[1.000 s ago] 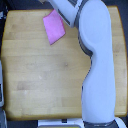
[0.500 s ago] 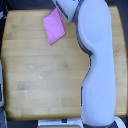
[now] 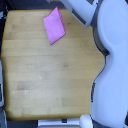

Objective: Folding a cloth

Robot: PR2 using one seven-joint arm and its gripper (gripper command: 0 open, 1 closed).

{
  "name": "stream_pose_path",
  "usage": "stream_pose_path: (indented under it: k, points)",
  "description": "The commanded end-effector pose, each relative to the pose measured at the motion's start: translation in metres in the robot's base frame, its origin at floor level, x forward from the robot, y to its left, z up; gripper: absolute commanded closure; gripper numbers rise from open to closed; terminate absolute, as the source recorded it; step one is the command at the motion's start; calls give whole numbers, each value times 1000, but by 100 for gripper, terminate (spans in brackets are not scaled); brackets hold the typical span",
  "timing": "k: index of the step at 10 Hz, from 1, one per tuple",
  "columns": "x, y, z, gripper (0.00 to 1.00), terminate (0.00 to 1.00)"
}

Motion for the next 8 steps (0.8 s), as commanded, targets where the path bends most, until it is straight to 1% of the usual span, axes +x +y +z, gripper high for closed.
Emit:
stream_pose_path:
  k: [1, 3, 4, 7, 8]
  points:
    - [-21, -145, 12, 0, 0]
    - [-21, -199, 6, 0, 0]
    - [-24, -243, -1, 0, 0]
    - [-33, -303, -14, 0, 0]
    - [-36, -327, -23, 0, 0]
